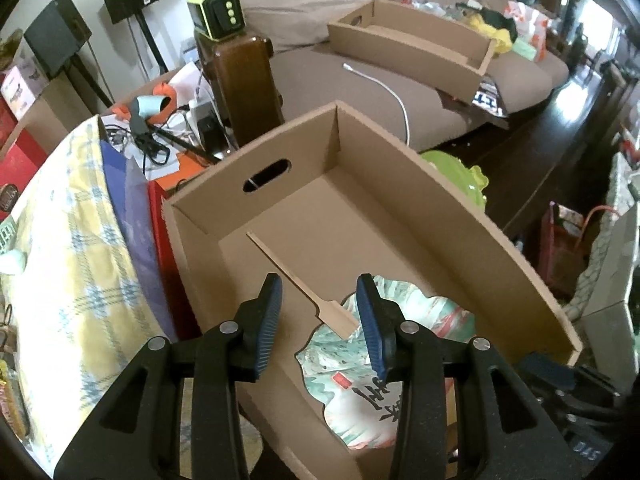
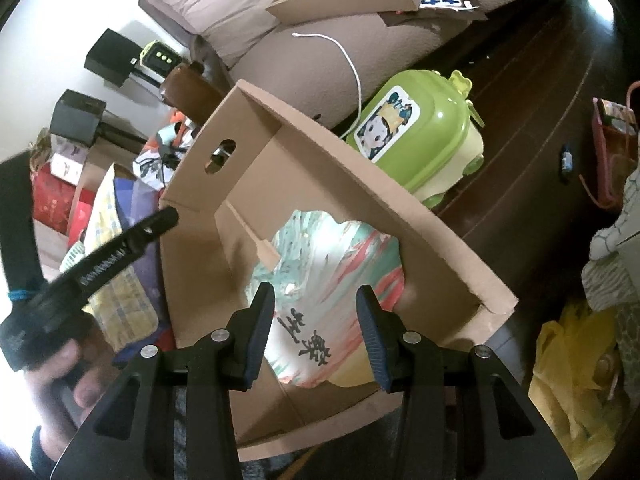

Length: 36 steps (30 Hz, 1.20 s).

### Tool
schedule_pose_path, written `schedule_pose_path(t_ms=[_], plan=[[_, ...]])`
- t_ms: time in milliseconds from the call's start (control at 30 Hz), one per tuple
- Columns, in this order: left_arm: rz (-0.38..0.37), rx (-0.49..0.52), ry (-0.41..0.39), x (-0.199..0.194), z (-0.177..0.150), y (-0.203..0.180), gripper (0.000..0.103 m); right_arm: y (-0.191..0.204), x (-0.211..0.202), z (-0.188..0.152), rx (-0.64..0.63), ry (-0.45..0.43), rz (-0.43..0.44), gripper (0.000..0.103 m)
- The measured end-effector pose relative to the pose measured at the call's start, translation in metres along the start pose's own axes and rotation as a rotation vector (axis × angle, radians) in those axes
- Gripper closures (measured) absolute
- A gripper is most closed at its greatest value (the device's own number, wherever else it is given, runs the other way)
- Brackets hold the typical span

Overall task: Organize objects
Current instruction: 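Open the left tool to release the wooden spatula into the box, then withdraw both open tools from the box back toward the table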

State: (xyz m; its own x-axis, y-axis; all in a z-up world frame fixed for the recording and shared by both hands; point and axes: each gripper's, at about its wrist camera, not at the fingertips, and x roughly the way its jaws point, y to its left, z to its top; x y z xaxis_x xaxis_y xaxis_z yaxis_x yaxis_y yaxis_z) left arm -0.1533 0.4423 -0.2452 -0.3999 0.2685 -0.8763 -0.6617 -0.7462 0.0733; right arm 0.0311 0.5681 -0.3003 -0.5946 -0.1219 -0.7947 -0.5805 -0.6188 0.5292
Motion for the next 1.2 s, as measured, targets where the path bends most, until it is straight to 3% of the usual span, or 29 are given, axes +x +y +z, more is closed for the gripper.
schedule_pose_path(t_ms=[267,400,533,800,1000,1200], plan=[[-0.053,-0.013,-0.033,-0.040,0.006,0.021,0.067,-0.001,-0.005,0.001,0.001,-0.028,-0.008,0.059],[-0.025,0.006,-0.079,-0.066,0.012,0.031,0.067,0.001,-0.007,0.002,-0.005,-0.038,-0.010,0.059],[0.060,0.019,-0.133,-0.093,0.017,0.043,0.067,0.002,-0.009,0.003,-0.011,-0.036,-0.011,0.059],[0.086,-0.037,-0.157,-0.120,0.016,0.080,0.067,0.005,-0.018,0.006,-0.004,-0.071,-0.007,0.059],[0.141,-0.072,-0.172,-0.140,0.014,0.118,0.064,0.013,-0.038,0.011,-0.015,-0.149,-0.005,0.059],[0.195,-0.148,-0.214,-0.159,0.004,0.161,0.057,0.020,-0.030,0.009,-0.039,-0.133,-0.024,0.059]])
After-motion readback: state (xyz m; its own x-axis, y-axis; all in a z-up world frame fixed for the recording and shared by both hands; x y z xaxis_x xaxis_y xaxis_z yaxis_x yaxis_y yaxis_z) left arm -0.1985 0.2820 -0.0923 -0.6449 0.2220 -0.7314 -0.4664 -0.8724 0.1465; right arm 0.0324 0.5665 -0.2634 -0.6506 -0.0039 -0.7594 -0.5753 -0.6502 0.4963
